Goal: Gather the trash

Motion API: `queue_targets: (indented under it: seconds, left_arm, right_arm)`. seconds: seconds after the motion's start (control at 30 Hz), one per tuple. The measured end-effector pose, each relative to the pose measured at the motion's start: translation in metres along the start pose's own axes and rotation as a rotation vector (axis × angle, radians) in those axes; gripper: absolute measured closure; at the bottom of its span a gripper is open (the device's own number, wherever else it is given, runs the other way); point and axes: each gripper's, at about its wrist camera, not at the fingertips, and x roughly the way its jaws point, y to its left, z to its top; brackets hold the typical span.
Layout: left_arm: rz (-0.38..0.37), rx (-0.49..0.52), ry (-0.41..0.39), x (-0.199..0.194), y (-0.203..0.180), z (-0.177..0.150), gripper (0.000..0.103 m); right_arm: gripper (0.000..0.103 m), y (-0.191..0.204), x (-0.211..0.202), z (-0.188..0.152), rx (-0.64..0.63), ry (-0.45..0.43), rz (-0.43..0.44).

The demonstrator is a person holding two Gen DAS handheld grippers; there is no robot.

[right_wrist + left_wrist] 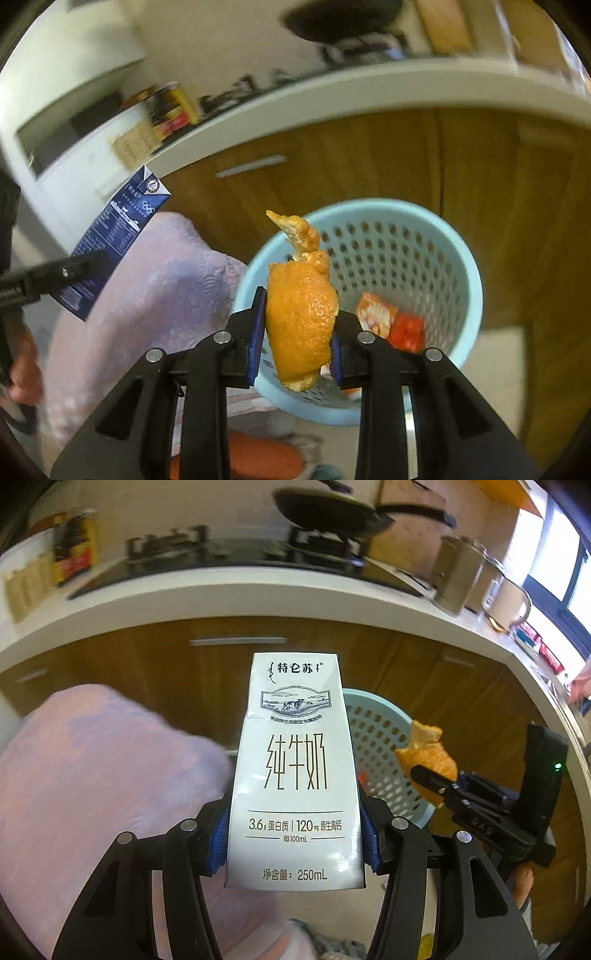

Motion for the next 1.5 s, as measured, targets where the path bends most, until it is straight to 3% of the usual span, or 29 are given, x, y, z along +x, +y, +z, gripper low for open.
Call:
queue_targets:
  seconds: [0.1,0.2,0.27,0.5,0.53,0.6,0.77,0.97,1.1,1.17,1.33,1.5]
  left_arm:
    - [-0.019,0.018,0.034,0.028,-0.014,0.011,0.050]
    - [-0.022,0.032,0.072,0.056,-0.026,0.017,0.050]
    - [-0.029,0.044,0.101,0.074,-0.032,0.018,0.050]
    - [-0.052,0.075,0.153,0.113,-0.050,0.027,0.049]
    - [-0.061,0.080,0.154,0.116,-0.052,0.027,0.048]
    - [-0.060,0.101,0.174,0.123,-0.054,0.023,0.029]
    - [-0.035,0.104,0.199,0.123,-0.042,0.006,0.029]
    - [-0.020,0.104,0.111,0.064,-0.017,-0.006,0.029]
    - [0.015,0.102,0.004,0.010,0.000,-0.022,0.029]
    - [0.036,0.106,-0.050,-0.015,0.009,-0.035,0.028]
    - [0.160,0.102,-0.208,-0.073,0.039,-0.072,0.018]
    - [0.293,0.076,-0.312,-0.097,0.073,-0.108,0.015]
  right_arm:
    - [0.074,-0.017,0.016,0.000,0.031,0.043,-0.081]
    - [0.068,-0.031,0.030,-0.001,0.086,0.084,-0.088]
    - [0.057,-0.037,0.037,-0.003,0.106,0.101,-0.100]
    - [0.052,-0.056,0.031,-0.011,0.150,0.094,-0.102]
    - [0.052,-0.057,0.029,-0.011,0.155,0.091,-0.100]
    - [0.052,-0.057,0.025,-0.011,0.161,0.087,-0.098]
    - [0.052,-0.050,0.012,-0.010,0.142,0.072,-0.086]
    - [0.047,-0.019,-0.006,-0.009,0.093,0.051,-0.042]
    - [0.046,0.016,-0.022,-0.008,0.025,0.021,-0.038]
    - [0.040,0.036,-0.030,-0.012,0.008,0.005,-0.027]
    - [0.038,0.086,-0.042,-0.028,-0.072,-0.026,-0.059]
    - [0.038,0.137,-0.058,-0.041,-0.178,-0.086,-0.092]
